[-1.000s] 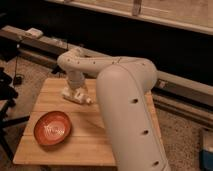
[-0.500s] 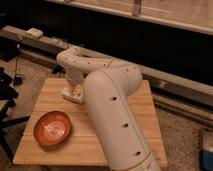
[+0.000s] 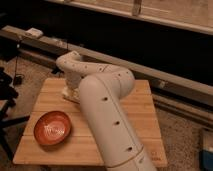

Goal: Place the bottle in the ceramic bowl

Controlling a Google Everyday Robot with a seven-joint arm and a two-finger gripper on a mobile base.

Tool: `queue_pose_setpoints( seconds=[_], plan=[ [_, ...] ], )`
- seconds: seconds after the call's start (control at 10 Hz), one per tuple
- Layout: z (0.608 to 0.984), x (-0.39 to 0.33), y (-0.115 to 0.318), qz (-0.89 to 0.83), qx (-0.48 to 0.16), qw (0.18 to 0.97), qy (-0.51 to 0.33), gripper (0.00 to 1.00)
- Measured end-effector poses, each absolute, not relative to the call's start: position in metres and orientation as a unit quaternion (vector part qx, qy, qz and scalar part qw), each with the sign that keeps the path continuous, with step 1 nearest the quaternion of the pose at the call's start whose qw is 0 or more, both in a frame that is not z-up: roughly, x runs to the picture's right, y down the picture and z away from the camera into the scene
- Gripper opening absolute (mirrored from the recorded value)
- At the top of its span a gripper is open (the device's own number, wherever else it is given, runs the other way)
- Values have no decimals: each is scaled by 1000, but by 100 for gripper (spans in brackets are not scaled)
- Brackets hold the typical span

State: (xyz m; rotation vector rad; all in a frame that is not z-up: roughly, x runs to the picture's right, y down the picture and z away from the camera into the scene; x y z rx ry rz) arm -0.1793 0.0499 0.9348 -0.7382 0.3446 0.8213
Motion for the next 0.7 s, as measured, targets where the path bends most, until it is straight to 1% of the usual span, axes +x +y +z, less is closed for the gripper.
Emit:
queue_pose_setpoints(
  seconds=[0.2, 0.3, 0.4, 0.6, 0.7],
  plan=[
    [939, -182, 57, 384, -359, 835, 160, 65],
    [940, -182, 59, 386, -366, 833, 153, 63],
    [942, -181, 61, 388, -371, 831, 147, 56],
    [938, -178, 59, 391, -375, 829, 139, 36],
    [935, -179, 58, 391, -374, 830, 136, 30]
  ],
)
